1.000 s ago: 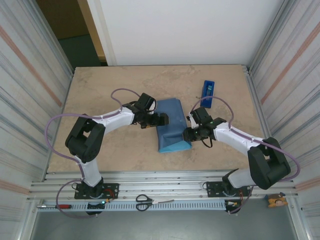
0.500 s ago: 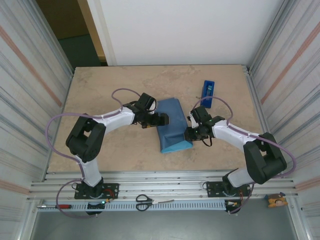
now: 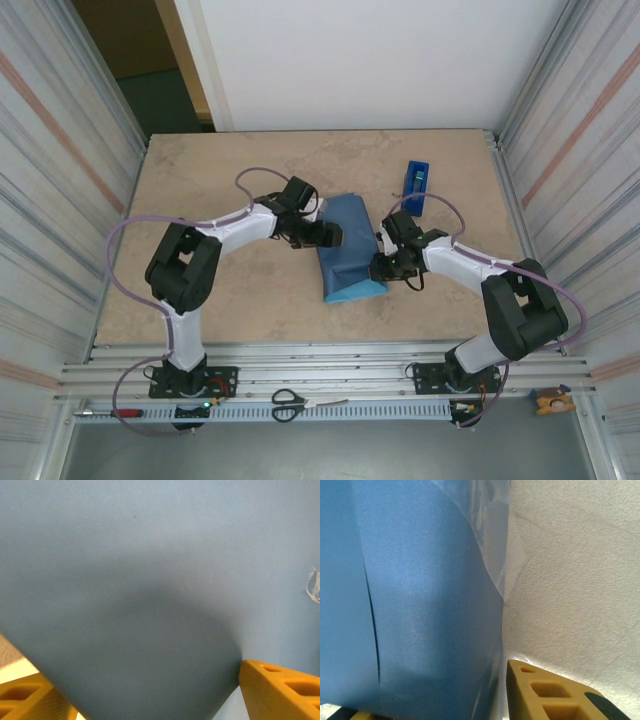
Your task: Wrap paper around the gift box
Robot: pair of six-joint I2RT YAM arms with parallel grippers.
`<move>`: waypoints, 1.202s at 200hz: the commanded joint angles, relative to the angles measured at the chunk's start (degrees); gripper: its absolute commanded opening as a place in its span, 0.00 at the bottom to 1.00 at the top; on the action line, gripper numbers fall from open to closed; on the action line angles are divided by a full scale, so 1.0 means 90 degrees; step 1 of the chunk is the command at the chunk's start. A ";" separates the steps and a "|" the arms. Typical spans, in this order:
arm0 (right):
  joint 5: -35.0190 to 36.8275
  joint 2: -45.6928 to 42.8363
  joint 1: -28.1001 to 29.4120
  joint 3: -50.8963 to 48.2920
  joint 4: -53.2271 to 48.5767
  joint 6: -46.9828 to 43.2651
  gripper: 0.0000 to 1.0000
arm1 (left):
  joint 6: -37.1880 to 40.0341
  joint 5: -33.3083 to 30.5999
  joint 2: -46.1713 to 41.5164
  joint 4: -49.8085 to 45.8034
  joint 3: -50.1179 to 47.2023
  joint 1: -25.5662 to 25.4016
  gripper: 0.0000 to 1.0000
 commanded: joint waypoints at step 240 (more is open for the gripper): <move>0.0397 -0.1142 0.0081 -0.0877 0.1224 -0.0198 0.33 | 0.1151 -0.0513 0.0815 -0.1487 0.0202 0.0098 0.79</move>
